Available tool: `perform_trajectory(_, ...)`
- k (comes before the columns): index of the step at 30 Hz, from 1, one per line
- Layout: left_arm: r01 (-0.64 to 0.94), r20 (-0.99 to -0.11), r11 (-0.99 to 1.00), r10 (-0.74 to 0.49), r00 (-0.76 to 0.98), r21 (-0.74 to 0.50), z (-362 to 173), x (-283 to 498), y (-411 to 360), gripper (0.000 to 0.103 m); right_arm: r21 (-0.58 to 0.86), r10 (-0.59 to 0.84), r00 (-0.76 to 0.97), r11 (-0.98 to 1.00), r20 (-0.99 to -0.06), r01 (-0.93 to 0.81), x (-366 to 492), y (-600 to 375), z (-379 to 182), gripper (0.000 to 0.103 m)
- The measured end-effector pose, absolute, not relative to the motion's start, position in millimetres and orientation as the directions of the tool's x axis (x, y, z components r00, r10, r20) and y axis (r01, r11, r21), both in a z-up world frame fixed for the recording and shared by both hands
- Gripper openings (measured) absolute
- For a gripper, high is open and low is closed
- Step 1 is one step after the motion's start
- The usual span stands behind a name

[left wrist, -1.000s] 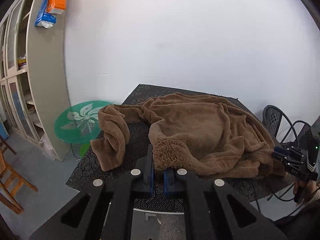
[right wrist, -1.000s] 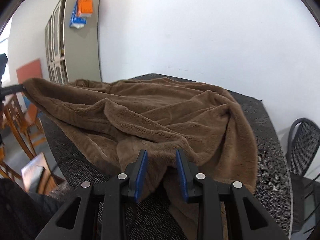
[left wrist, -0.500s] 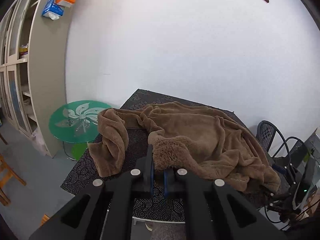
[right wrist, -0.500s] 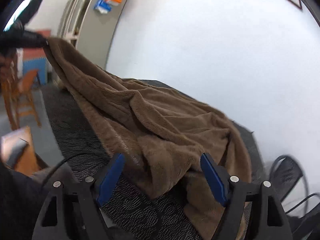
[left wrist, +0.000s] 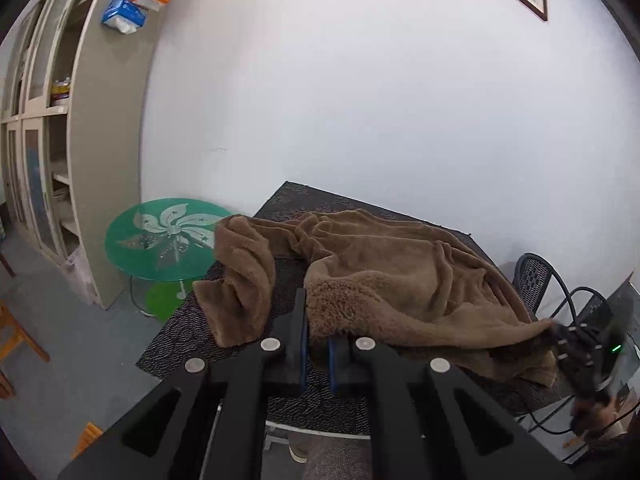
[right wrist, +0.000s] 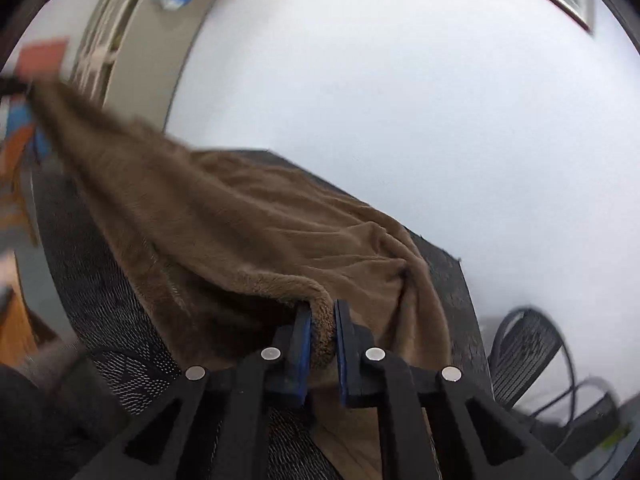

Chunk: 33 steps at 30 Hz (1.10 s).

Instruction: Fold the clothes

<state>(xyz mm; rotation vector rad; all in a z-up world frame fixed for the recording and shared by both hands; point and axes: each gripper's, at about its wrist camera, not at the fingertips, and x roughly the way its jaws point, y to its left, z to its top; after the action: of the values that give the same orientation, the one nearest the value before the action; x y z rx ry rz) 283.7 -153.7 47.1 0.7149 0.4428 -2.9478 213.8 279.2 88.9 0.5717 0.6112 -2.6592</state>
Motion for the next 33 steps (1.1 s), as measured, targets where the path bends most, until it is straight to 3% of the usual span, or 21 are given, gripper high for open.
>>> perform_trajectory(4,0.117,-0.492,-0.964,0.016,-0.870,-0.238,41,288,-150,0.012,-0.287,-0.223,-0.854,-0.877,-0.470,0.387,235,311,111,0.011)
perform_trajectory(10,0.067,-0.631,-0.986,0.043,-0.775,-0.150,16,290,-143,0.014,-0.262,-0.162,-0.783,-0.885,-0.601,0.384,250,324,73,0.011)
perform_trajectory(14,0.046,-0.725,-0.998,0.001,-0.689,-0.044,-19,282,-139,0.015,-0.149,-0.214,-0.711,-0.900,-0.670,0.411,242,345,49,0.011)
perform_trajectory(16,0.037,-0.737,-0.999,-0.010,-0.675,-0.021,-27,281,-142,0.025,-0.045,-0.294,-0.688,-0.902,-0.663,0.429,238,352,50,0.011)
perform_trajectory(18,0.041,-0.744,-0.999,-0.018,-0.668,-0.012,-31,282,-150,0.047,-0.001,-0.328,-0.688,-0.902,-0.647,0.431,233,354,54,0.013)
perform_trajectory(19,0.052,-0.743,-0.999,-0.022,-0.669,-0.018,-31,285,-156,0.050,0.002,-0.337,-0.694,-0.900,-0.636,0.435,232,353,55,0.020)
perform_trajectory(21,0.067,-0.734,-0.997,-0.014,-0.679,-0.044,-28,290,-167,0.061,-0.012,-0.341,-0.698,-0.894,-0.630,0.449,227,346,54,0.049)
perform_trajectory(22,0.075,-0.727,-0.996,-0.014,-0.687,-0.052,-25,291,-170,0.063,-0.021,-0.339,-0.705,-0.894,-0.623,0.448,225,343,53,0.069)
perform_trajectory(25,0.076,-0.702,-0.996,-0.026,-0.712,-0.040,-14,290,-170,0.067,-0.046,-0.320,-0.711,-0.895,-0.626,0.444,216,336,48,0.070)
perform_trajectory(33,-0.007,-0.680,-0.996,-0.052,-0.731,0.084,0,282,-153,0.069,-0.277,-0.076,-0.731,-0.895,-0.678,0.350,183,327,14,0.070)
